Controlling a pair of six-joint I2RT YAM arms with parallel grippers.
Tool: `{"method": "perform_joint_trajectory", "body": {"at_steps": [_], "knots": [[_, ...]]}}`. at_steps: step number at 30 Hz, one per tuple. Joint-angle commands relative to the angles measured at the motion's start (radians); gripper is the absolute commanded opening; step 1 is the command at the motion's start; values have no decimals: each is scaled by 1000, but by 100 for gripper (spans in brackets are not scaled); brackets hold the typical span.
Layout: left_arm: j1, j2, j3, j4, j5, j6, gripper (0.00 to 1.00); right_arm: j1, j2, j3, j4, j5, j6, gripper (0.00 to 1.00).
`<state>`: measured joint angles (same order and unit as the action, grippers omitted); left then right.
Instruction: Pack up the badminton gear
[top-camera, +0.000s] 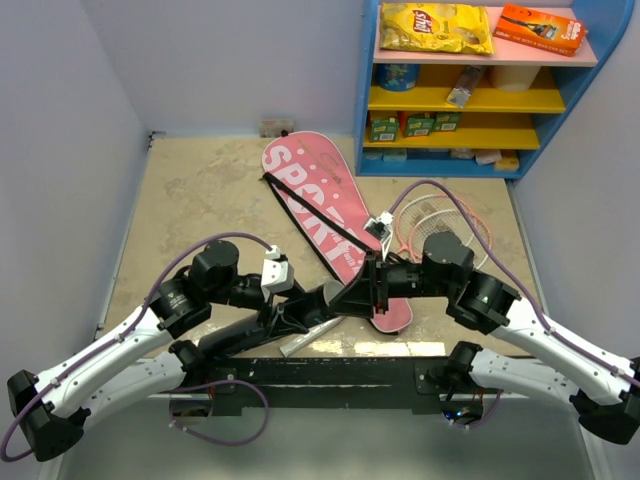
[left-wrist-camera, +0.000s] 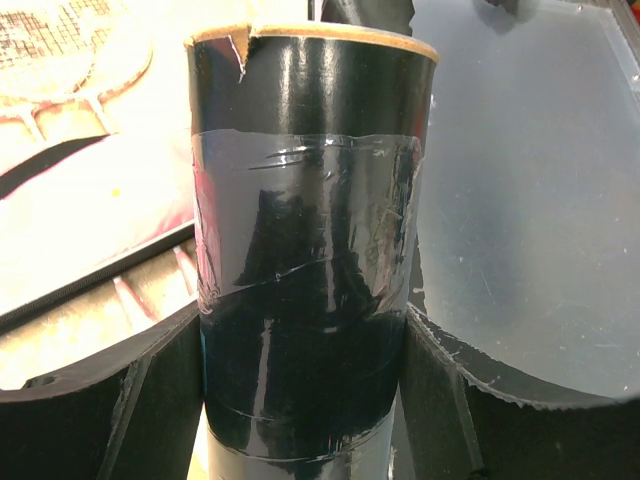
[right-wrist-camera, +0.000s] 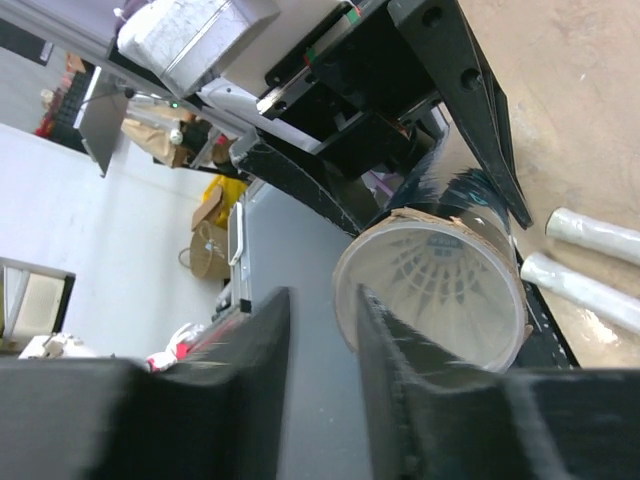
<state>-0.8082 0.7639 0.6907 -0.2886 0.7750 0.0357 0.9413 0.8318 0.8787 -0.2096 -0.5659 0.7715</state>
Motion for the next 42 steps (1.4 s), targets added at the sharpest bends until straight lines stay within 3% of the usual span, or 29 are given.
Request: {"method": "perform_joint_trajectory", "body": {"at_steps": [1, 6, 18, 33, 36, 39, 40, 42], "knots": [[-6, -23, 27, 123, 36, -2, 24, 4, 0, -44, 35, -6, 26, 41], [-5, -31, 29, 123, 44, -2, 24, 4, 3, -29, 9, 60, 20, 47], [-5, -48, 26, 124, 49, -2, 24, 2, 75, -33, 38, 147, 17, 49], [-6, -84, 21, 143, -22, -13, 24, 2, -79, -155, -14, 159, 55, 50], [-6, -86, 20, 144, -29, -16, 24, 1, -91, -175, -1, 153, 72, 45], [-6, -81, 20, 146, -33, -14, 24, 4, -82, -178, 4, 141, 72, 29], [-5, -81, 20, 146, -33, -16, 24, 4, -79, -176, 6, 139, 74, 19], [-6, -83, 20, 144, -33, -16, 24, 5, -68, -169, 7, 135, 69, 10]]}}
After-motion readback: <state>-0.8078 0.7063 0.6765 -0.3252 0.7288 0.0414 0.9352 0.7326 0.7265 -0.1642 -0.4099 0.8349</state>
